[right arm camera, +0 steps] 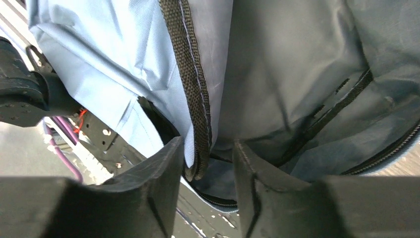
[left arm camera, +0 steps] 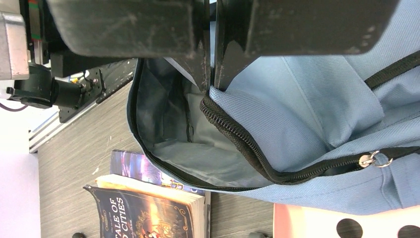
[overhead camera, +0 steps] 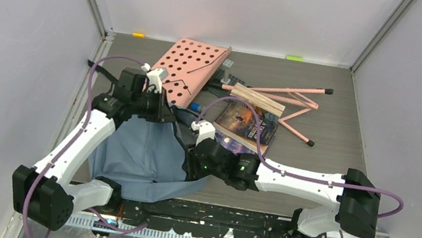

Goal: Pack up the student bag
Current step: Unzip the student bag at the center of the board.

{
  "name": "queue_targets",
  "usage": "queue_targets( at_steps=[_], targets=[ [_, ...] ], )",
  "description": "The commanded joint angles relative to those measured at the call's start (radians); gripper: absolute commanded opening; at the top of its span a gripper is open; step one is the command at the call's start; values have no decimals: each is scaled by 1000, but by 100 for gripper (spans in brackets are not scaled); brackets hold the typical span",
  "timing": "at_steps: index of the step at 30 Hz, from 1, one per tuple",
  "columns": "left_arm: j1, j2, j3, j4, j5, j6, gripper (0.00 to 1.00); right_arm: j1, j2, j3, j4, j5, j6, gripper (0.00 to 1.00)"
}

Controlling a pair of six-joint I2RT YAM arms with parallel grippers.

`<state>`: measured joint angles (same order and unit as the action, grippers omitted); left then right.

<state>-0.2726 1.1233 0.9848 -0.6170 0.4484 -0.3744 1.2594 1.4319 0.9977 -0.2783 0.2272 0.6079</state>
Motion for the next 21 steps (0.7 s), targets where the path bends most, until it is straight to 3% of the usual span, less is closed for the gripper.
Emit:
queue_targets(
  at_steps=[1, 2, 4, 10, 11, 14, 16, 17, 21],
  targets=[
    [13, -63, -19, 54, -67, 17, 0, 32, -29, -51, 163, 63, 52, 40],
    [13, -70, -24, 56, -75, 14, 0, 37, -42, -86, 187, 66, 59, 30],
    [13, -82, -34, 60, -81, 10, 0, 42, -55, -127, 254, 66, 72, 21],
    [13, -114, -81, 102, -8, -27, 0, 47, -27, -129, 365, 44, 6, 3],
    [13, -121, -86, 98, -10, -35, 6, 48, -23, -123, 367, 42, -3, 2],
    [13, -147, -103, 84, -6, -77, 51, 61, -3, -92, 368, 44, -43, 1],
    [13, -166, -120, 85, 21, -101, 71, 67, 8, -77, 364, 46, -55, 1],
    [13, -177, -129, 87, 35, -123, 76, 70, 16, -71, 363, 47, -58, 1],
    [13, -227, -173, 95, 93, -187, 81, 81, 30, -63, 373, 51, -55, 1]
  ],
)
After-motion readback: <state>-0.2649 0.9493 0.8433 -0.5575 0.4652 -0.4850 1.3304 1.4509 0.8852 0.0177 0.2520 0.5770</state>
